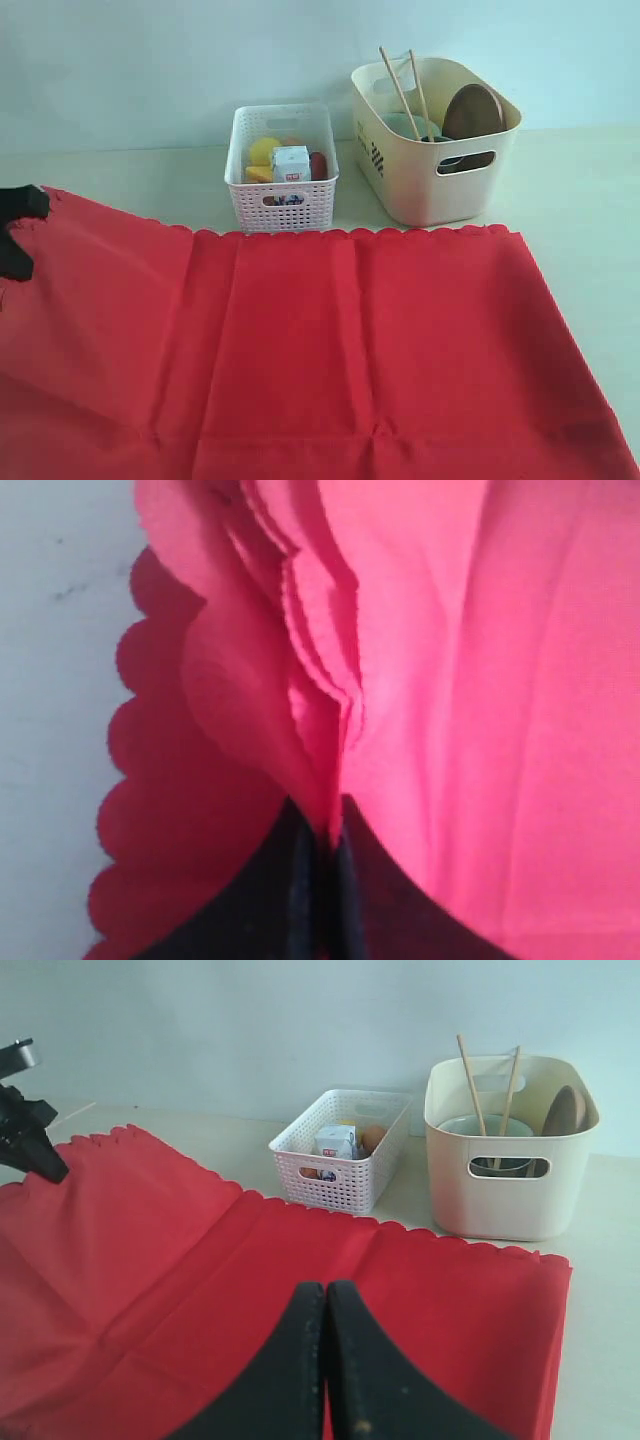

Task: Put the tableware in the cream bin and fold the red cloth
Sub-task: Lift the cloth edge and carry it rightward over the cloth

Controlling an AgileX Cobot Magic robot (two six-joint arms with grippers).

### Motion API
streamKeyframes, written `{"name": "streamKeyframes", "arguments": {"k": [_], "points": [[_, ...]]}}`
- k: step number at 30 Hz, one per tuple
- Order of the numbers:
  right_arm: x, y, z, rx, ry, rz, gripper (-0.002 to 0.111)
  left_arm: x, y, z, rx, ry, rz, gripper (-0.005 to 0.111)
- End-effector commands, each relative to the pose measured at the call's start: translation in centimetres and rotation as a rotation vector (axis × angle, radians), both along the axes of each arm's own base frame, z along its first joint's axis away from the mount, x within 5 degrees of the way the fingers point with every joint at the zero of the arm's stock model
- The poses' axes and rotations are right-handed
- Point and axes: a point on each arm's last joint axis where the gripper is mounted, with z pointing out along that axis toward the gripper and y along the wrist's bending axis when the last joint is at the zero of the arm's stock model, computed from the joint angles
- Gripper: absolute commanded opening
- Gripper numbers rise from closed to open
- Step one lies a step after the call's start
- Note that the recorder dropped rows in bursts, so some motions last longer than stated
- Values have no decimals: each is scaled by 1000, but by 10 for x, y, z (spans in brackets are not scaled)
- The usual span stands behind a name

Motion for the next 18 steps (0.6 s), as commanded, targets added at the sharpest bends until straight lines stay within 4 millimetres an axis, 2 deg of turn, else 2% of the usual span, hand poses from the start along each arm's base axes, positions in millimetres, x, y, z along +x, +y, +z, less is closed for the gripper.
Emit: {"name": "streamKeyframes", "arguments": {"k": [1, 9, 13, 15, 17, 18], "points": [[0, 0, -1, 4, -6, 2, 0, 1, -33, 41, -92, -100, -83, 0], [0, 0, -1, 4, -6, 2, 0, 0, -106, 79, -198, -188, -291, 0], [0, 0, 0, 7, -9, 0, 0, 2, -134, 81, -242, -188, -333, 0], [3, 1, 0, 4, 6, 0, 0, 5, -154, 78, -261, -178, -374, 0], [9, 2, -1, -3, 41, 0, 0, 9, -190, 80, -298, -191, -437, 0], [10, 2, -1, -4, 46, 0, 0, 8, -198, 79, -304, -186, -455, 0]]}}
